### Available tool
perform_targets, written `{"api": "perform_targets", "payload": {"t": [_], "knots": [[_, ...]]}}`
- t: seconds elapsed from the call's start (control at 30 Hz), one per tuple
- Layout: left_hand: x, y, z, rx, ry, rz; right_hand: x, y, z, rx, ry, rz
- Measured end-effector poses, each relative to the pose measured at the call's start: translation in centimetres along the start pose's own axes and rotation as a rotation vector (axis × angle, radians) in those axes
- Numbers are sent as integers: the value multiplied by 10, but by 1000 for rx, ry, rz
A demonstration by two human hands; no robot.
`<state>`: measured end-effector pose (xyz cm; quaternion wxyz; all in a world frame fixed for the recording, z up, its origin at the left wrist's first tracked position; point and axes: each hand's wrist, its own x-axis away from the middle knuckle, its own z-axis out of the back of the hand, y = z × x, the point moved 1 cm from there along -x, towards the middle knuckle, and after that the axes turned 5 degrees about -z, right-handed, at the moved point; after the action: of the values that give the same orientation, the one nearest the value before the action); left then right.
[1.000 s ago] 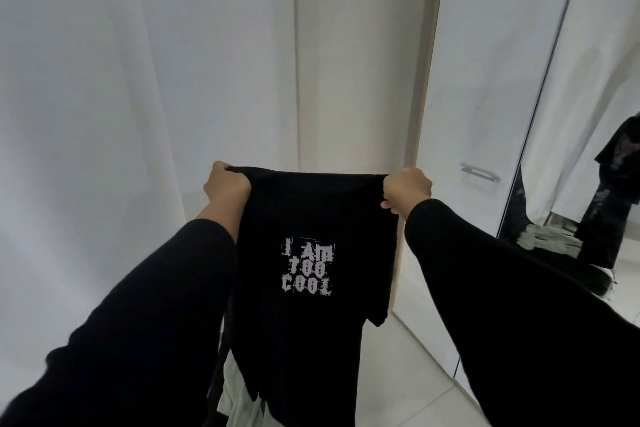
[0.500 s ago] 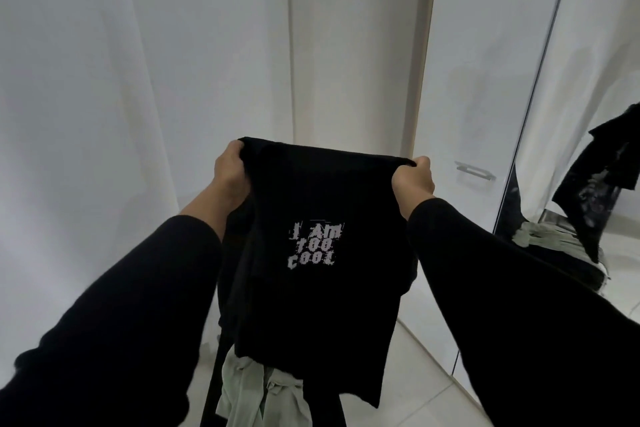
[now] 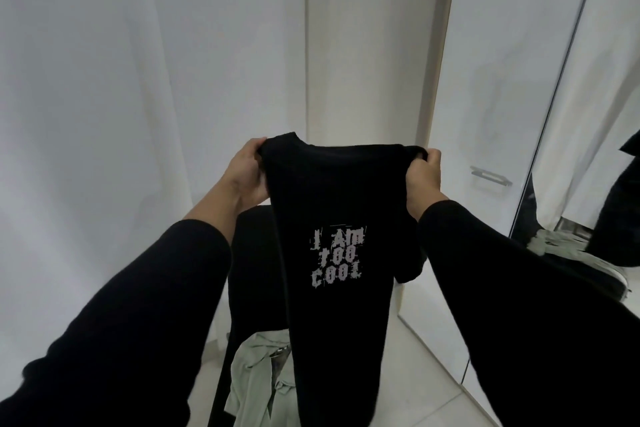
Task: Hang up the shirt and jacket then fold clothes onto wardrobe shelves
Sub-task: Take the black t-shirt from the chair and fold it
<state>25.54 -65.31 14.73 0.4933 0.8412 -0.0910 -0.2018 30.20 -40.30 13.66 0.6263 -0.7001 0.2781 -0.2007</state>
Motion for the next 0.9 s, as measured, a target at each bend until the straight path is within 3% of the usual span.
{"api": "perform_targets", "payload": {"t": [0.23, 0.43, 0.6, 0.7, 0.9], "knots": [[4, -2, 4, -330, -182, 79, 0, 5, 1, -36, 12, 6], [6, -6, 0, -131, -230, 73, -4, 4, 5, -92, 48, 1], [6, -8, -10, 56, -172, 86, -3, 1, 3, -154, 25, -18], [4, -7, -14, 107, -138, 94, -1, -4, -1, -205, -74, -69], [5, -6, -14, 77, -129, 120, 10, -4, -6, -327, -498, -302]]}}
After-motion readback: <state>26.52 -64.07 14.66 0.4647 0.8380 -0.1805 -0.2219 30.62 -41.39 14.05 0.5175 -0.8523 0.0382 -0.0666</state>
